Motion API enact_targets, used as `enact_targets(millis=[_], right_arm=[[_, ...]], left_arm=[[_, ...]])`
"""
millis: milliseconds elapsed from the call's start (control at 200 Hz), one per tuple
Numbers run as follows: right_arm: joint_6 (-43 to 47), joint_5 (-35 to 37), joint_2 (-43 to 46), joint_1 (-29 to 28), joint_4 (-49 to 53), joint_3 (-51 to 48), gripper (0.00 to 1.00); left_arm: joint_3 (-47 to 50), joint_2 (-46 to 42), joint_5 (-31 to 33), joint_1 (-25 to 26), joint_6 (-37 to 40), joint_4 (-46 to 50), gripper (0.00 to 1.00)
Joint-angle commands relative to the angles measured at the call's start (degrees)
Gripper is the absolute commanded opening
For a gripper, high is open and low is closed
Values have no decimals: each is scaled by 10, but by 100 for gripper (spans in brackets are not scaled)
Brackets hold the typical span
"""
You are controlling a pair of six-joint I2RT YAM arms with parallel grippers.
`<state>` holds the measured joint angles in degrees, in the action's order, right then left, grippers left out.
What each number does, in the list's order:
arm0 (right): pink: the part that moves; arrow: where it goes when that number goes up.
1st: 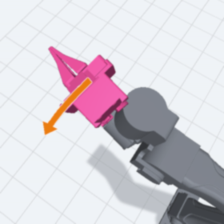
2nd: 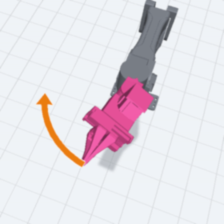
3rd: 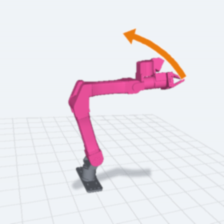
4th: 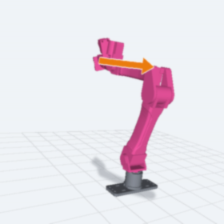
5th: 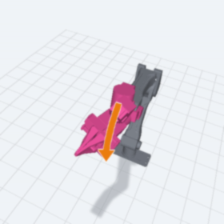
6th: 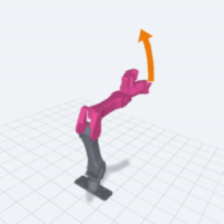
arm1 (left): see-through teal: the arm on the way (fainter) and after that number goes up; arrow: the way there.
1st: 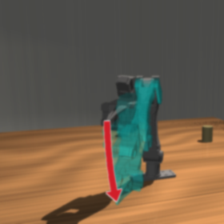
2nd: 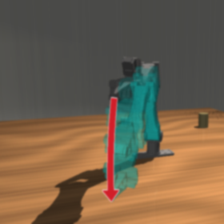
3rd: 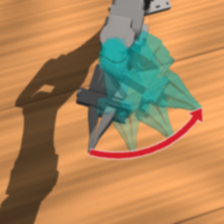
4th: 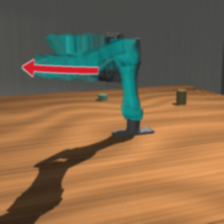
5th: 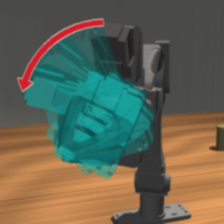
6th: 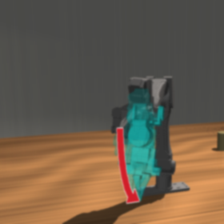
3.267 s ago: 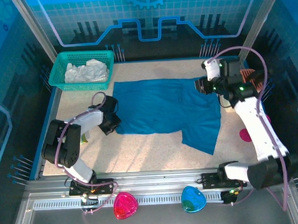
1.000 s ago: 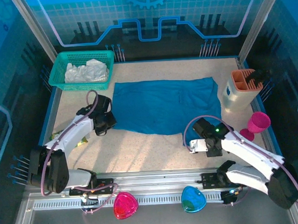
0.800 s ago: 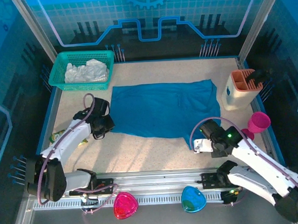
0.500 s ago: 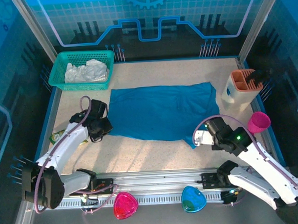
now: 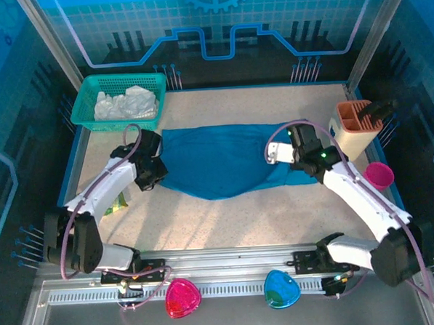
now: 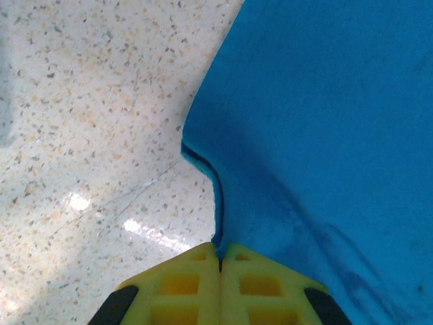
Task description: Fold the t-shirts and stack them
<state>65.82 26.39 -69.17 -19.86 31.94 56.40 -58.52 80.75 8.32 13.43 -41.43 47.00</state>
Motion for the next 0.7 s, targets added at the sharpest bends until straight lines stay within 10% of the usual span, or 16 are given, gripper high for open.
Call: enact_targets(millis=[0, 696], right_arm=[[53, -38, -45, 35, -66, 37, 0], [-4, -49, -317, 107, -162, 135, 0]], left_arm=[[-35, 32, 21, -8, 21, -9, 0], [-202, 282, 92, -25, 63, -2, 5]])
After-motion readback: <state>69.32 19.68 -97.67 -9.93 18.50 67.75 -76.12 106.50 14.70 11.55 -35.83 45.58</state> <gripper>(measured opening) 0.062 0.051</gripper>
